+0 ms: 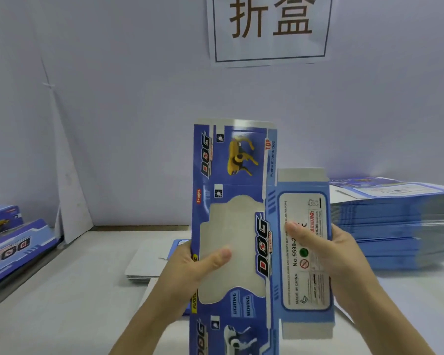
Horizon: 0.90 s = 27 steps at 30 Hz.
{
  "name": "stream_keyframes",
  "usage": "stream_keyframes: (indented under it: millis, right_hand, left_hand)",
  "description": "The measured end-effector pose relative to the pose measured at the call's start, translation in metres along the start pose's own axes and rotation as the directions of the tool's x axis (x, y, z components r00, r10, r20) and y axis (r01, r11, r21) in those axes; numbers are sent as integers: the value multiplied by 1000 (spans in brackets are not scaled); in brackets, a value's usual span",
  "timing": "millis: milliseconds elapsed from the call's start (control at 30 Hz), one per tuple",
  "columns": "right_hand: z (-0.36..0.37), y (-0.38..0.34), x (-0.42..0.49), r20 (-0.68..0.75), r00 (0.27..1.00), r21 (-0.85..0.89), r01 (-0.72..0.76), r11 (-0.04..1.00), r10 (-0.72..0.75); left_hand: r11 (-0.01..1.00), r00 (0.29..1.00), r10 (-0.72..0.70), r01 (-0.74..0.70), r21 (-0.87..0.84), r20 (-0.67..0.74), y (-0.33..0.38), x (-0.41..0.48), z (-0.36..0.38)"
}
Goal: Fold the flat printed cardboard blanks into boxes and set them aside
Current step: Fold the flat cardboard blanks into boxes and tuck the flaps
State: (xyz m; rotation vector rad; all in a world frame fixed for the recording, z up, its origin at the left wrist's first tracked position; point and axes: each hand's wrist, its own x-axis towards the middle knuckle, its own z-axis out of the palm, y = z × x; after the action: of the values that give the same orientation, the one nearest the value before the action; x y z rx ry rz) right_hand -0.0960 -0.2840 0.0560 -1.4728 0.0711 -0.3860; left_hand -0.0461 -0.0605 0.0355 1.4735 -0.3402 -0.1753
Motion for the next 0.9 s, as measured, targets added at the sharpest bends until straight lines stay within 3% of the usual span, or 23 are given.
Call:
stream_keyframes:
  millis: [400, 533, 600, 667, 767, 833, 900]
  right_hand:
    - [9, 8, -1, 41, 999, 49, 15, 999, -17]
    - [7, 9, 5, 20, 995, 7, 98, 995, -98]
    - [1, 10, 8, 22, 987, -105, 158, 982, -157]
    - [-5, 11, 8, 171, 956, -314, 281, 907, -237]
    - [-5, 17, 6, 401, 884, -513, 433, 741, -239]
    - [4, 21, 4, 411, 868, -549, 480, 684, -279]
    - [14, 23, 3, 390, 848, -493, 522, 696, -359]
  left_hand:
    - [998, 998, 63, -63, 21, -7, 7, 0, -9]
    - [1000, 999, -15, 15, -9, -36, 12, 1, -25]
    - [991, 996, -86, 85, -104, -9, 18, 1, -30]
    - [978, 991, -130, 129, -165, 6, 24, 1, -34]
    - [963, 981, -193, 193, -188, 20, 31, -3, -35]
    - [965, 983, -180, 183, -189, 29, 32, -4, -33]
    - [992, 994, -113, 112, -58, -7, 38, -5, -22]
